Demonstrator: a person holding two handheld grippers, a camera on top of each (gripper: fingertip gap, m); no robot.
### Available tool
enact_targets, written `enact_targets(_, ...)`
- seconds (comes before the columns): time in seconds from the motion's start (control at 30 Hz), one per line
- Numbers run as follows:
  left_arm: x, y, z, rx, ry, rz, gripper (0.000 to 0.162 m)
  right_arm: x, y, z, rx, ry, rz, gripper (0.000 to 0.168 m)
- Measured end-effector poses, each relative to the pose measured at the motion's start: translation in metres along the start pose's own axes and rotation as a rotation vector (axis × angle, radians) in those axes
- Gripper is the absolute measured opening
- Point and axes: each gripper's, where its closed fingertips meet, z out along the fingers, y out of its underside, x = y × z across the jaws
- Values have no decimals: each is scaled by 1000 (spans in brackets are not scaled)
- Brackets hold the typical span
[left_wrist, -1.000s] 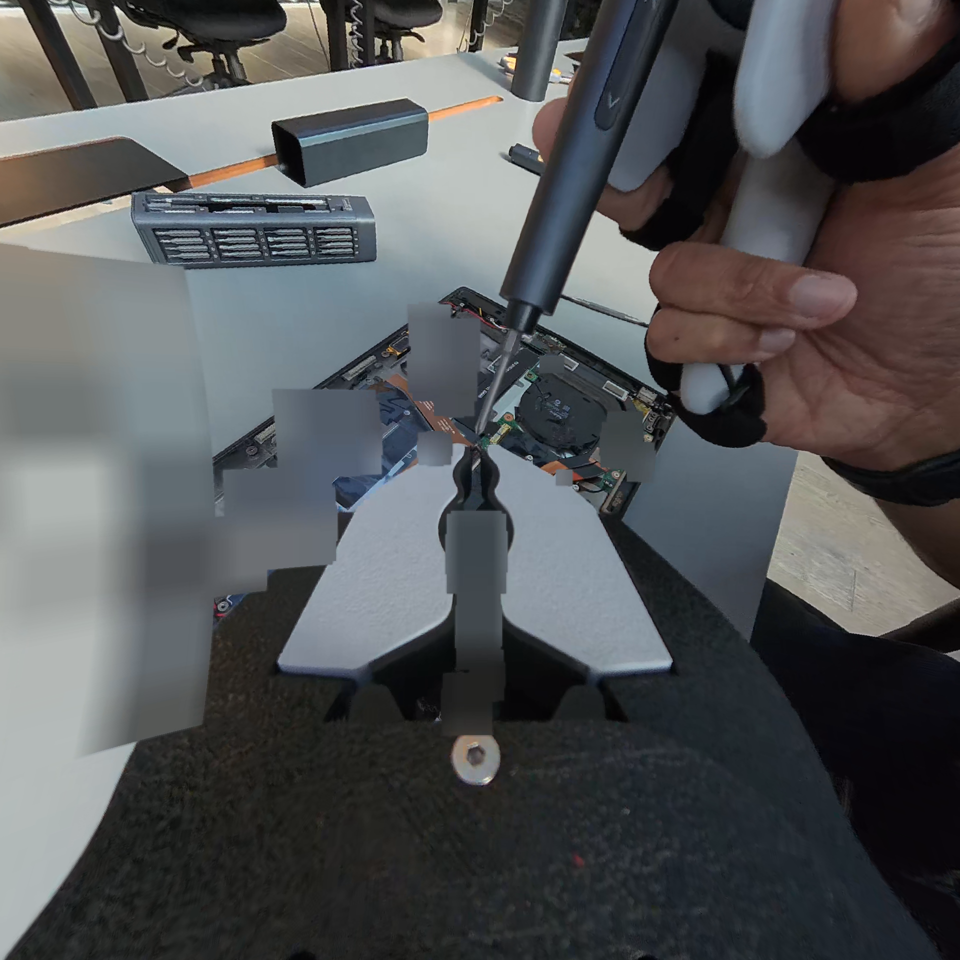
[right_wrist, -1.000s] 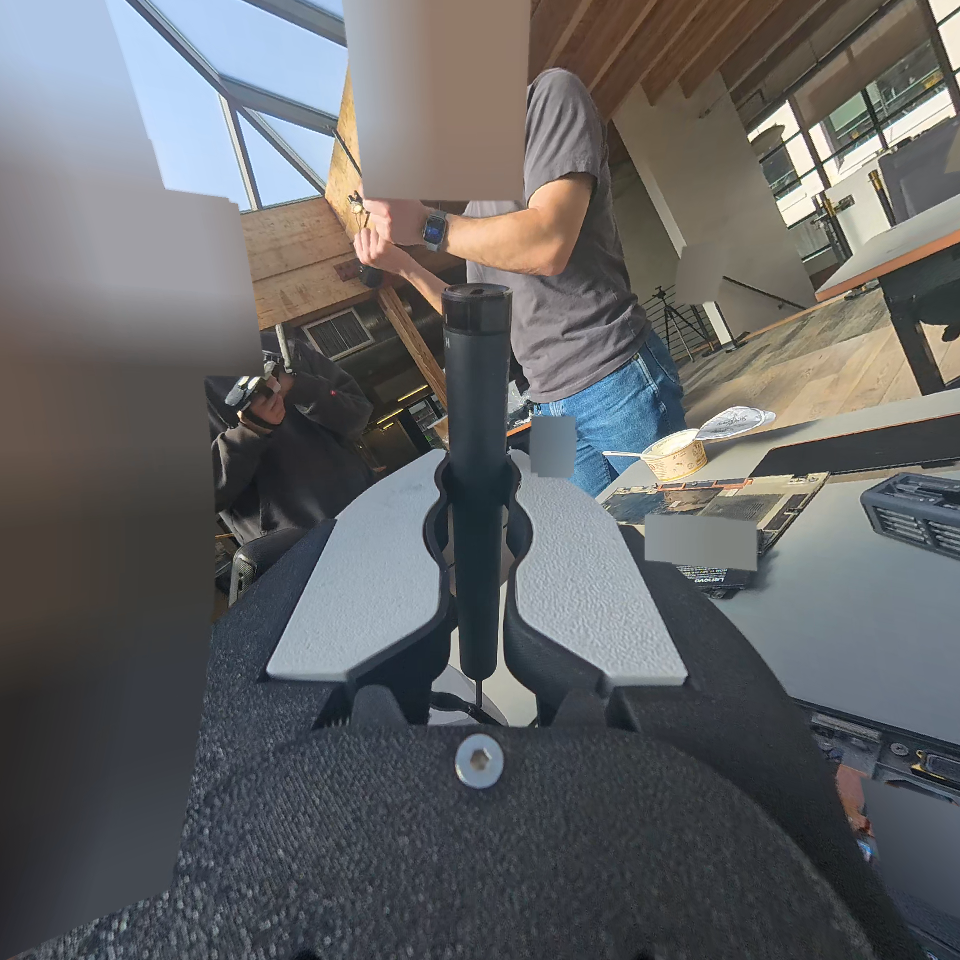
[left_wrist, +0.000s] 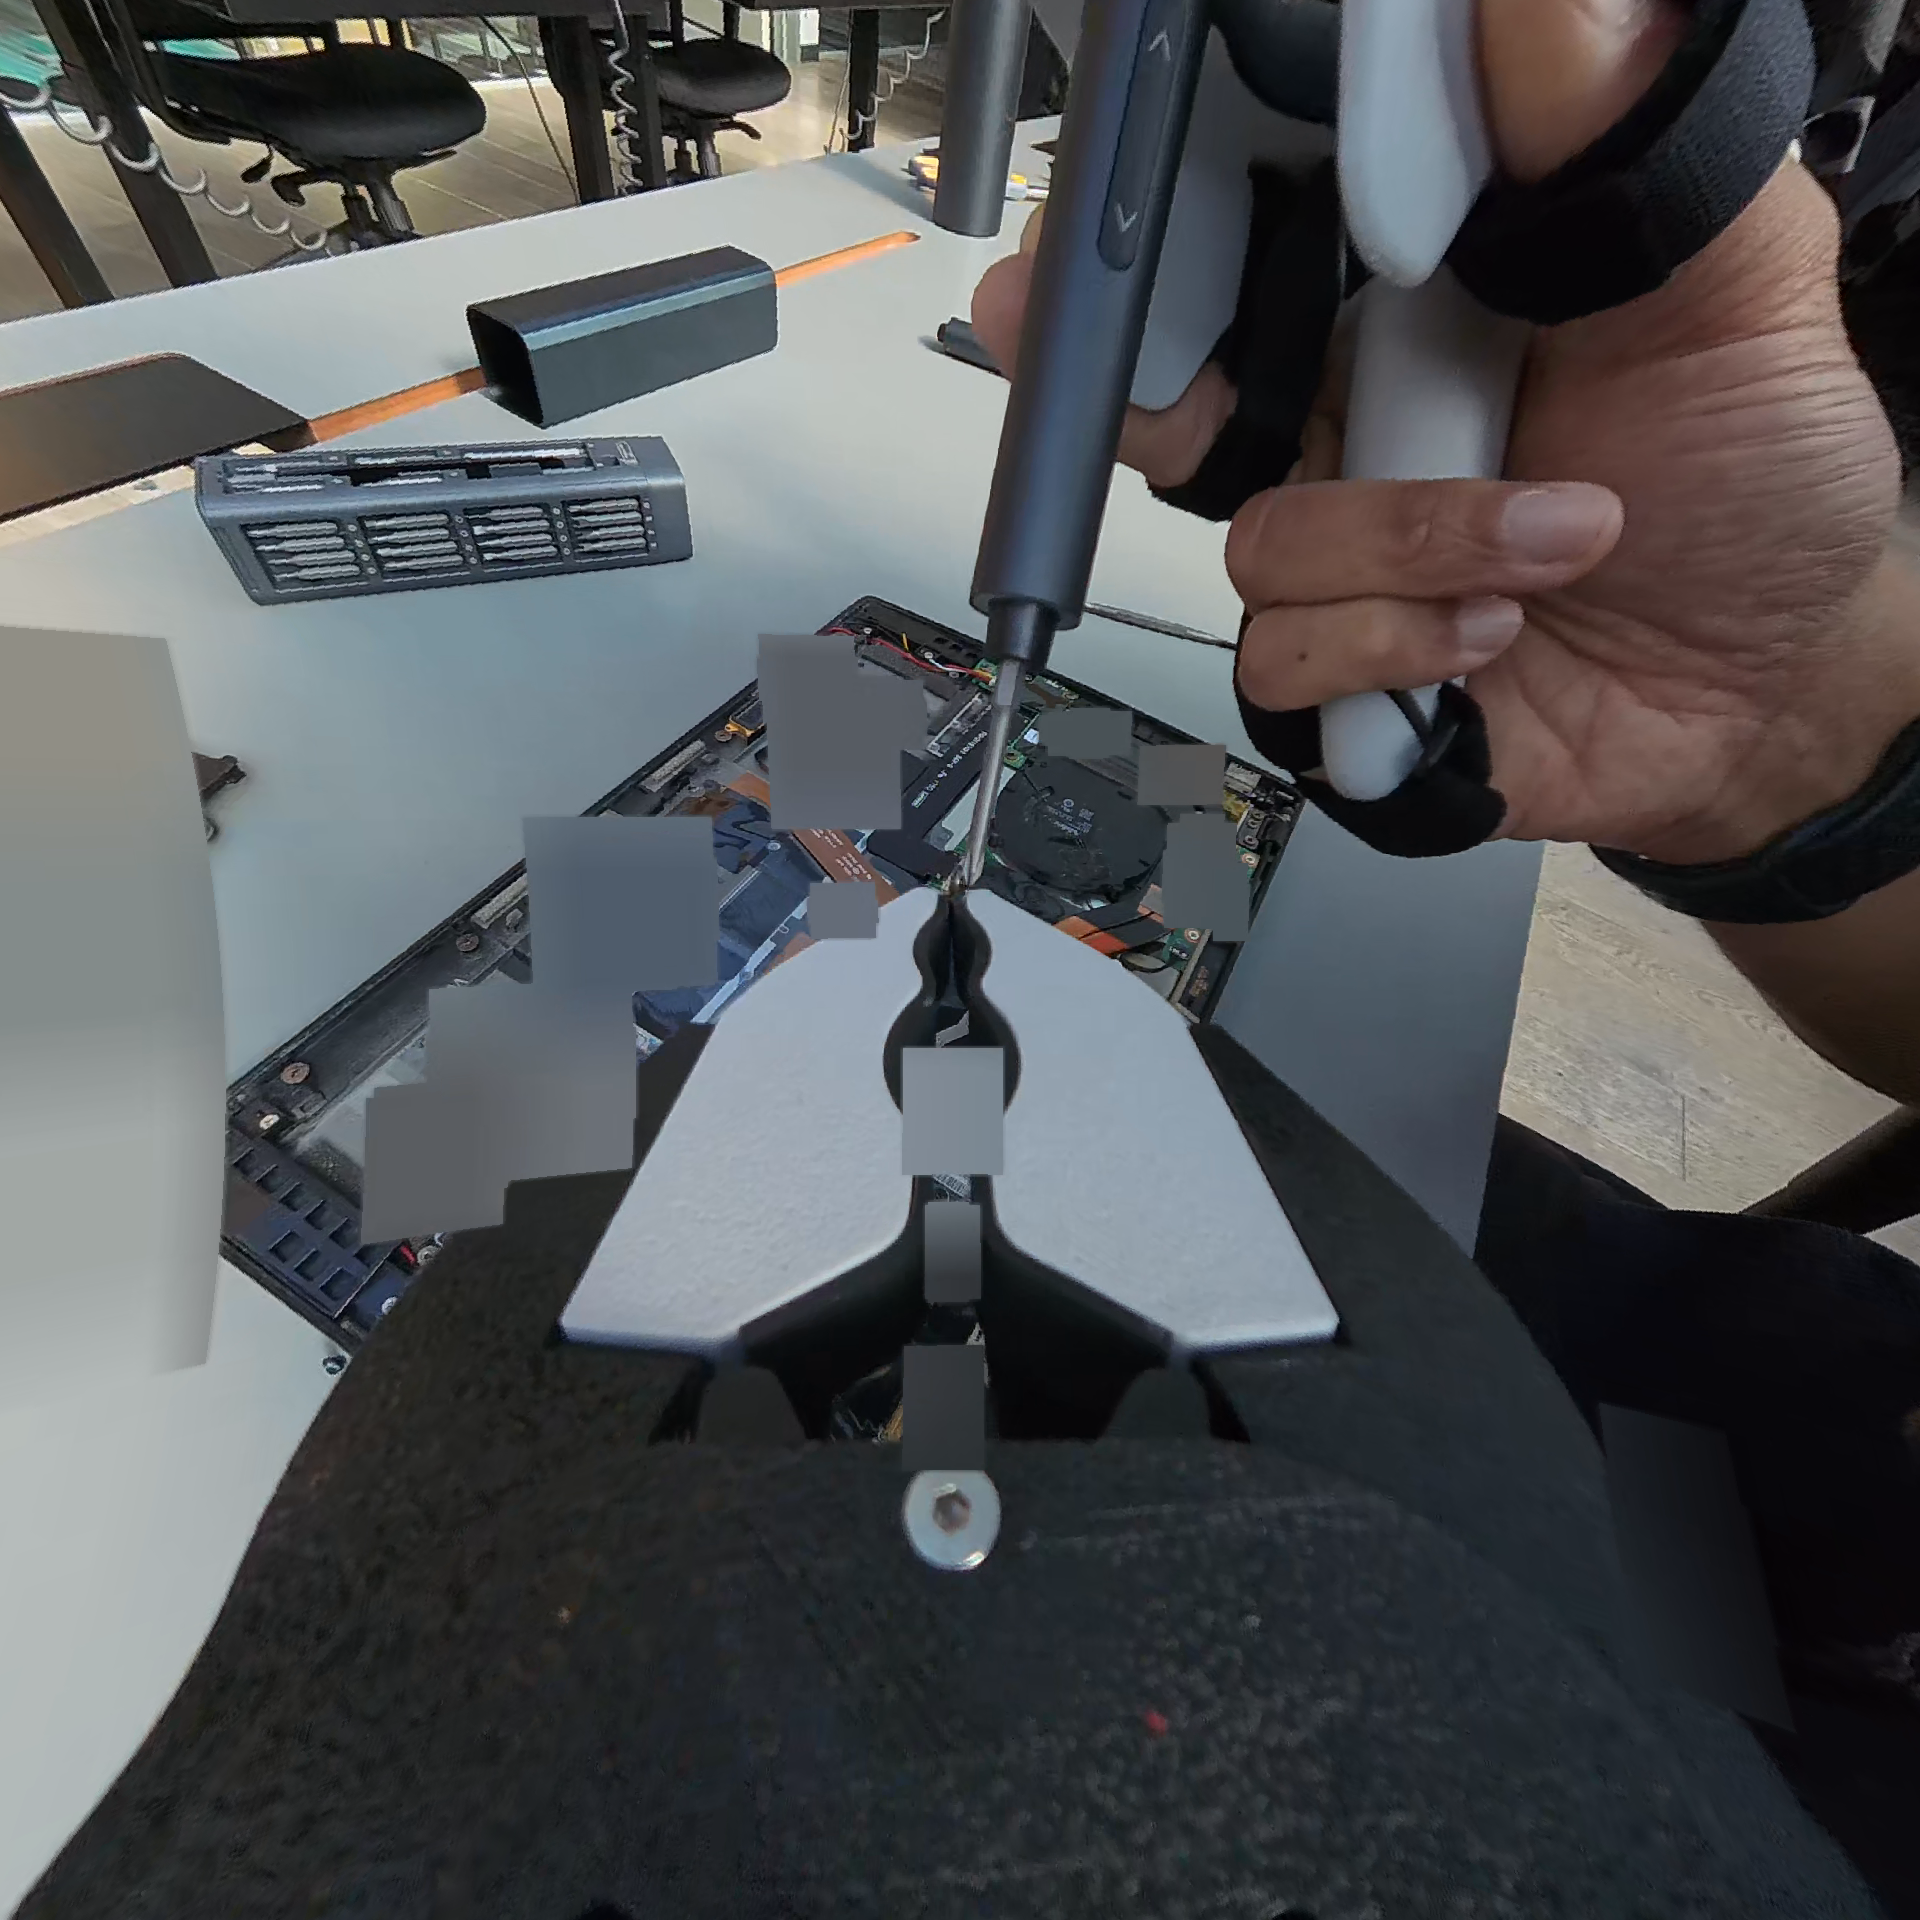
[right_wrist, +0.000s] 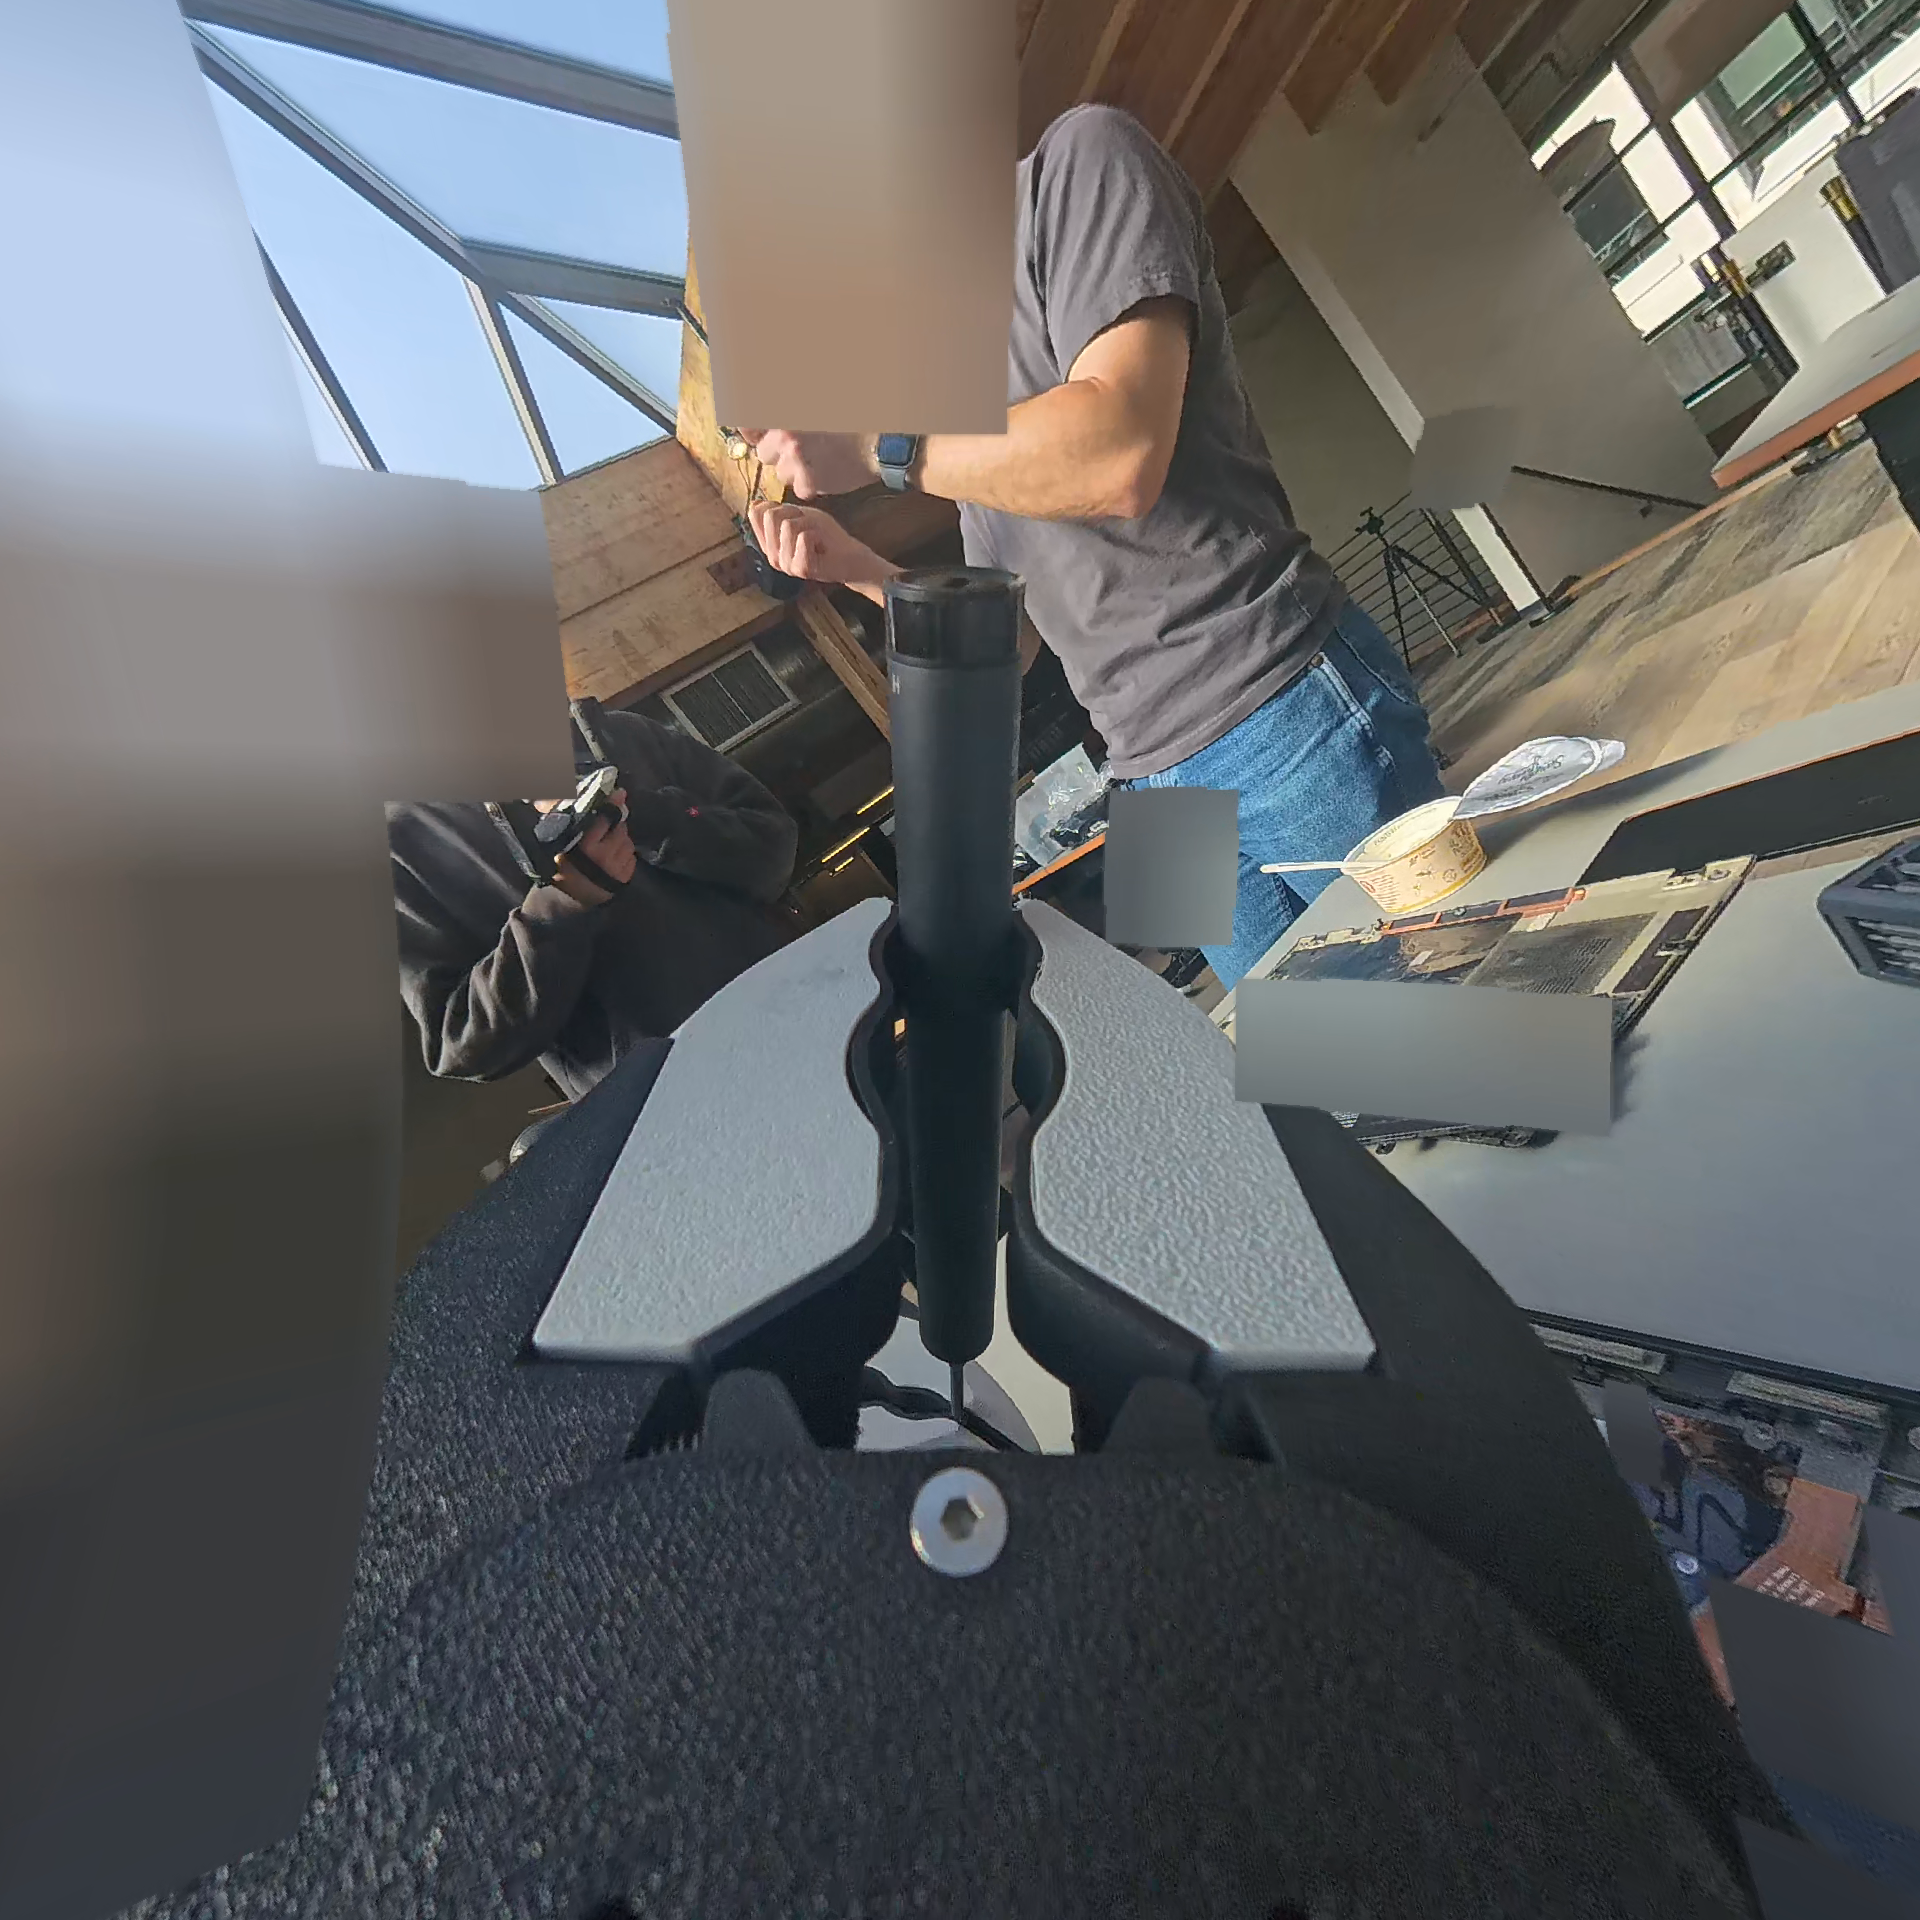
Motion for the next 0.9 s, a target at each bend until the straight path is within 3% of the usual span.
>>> enact_targets(0.37, 2, 1, -2, 4, 17, 2, 0, 0, -1, -2, 5, 0, 3, 17)
enact_targets(0.67, 13, -18, -12, 164, 228, -283, 23, 5, -6, -7, 65, -35, 111, 17)
enact_targets(0.9, 19, -17, -9, 149, 270, -311, 13, 0, -13, -7, 95, -49, 96, 17)
